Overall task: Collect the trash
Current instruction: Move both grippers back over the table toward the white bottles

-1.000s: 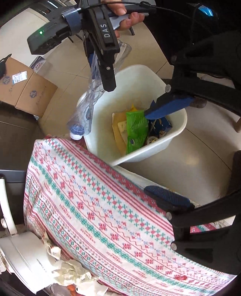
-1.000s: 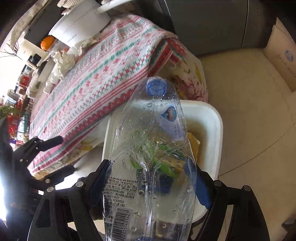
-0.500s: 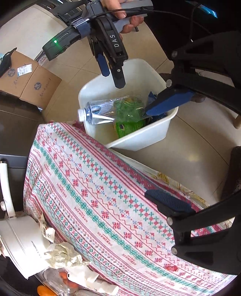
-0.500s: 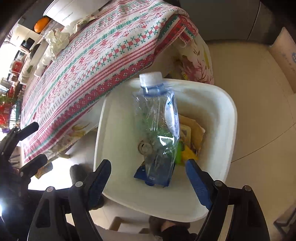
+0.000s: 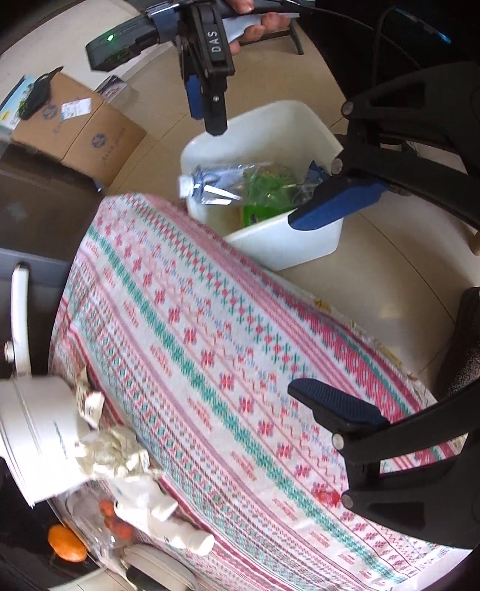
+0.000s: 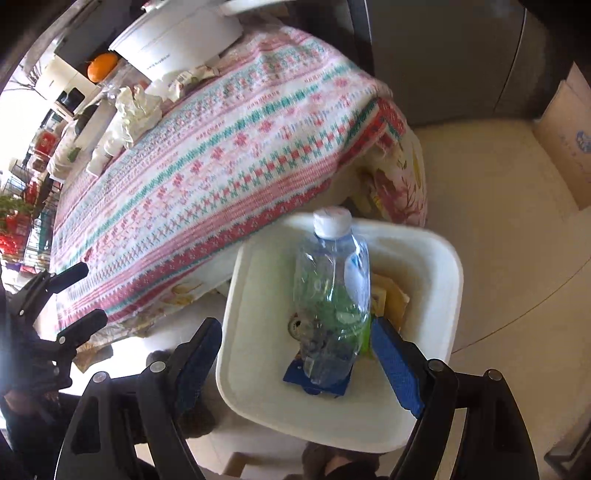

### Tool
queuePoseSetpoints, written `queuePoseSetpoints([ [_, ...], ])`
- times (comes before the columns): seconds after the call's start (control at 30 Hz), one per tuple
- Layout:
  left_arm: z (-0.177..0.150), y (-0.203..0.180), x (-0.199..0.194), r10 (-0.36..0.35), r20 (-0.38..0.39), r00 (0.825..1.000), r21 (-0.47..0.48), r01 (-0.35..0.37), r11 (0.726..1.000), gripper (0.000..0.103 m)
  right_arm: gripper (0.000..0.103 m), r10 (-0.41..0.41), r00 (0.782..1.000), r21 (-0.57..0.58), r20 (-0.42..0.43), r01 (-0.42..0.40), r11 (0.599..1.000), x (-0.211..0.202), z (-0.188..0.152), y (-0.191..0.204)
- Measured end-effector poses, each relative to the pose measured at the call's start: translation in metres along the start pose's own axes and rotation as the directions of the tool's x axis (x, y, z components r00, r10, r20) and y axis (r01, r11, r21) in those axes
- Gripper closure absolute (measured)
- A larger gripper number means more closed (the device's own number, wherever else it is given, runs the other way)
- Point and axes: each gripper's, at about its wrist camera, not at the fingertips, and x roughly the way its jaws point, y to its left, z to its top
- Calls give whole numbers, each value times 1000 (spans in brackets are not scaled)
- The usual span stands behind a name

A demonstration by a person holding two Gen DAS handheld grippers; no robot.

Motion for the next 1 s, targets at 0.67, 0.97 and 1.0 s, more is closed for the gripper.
queuePoseSetpoints([
  [0.67,9,181,-9,196,24,980,-326,-178,928,21,19,26,994,-140,106,-11,990,20,79,121],
  [0.97,48,252,22,267,58,962,-315,-236,919,21,19,-14,997,-176,79,28,984,57,99,148],
  [1.0,52,256,26,276,68,959,-304,-244,921,22,19,-20,997,-178,72,32,983,61,100,148],
])
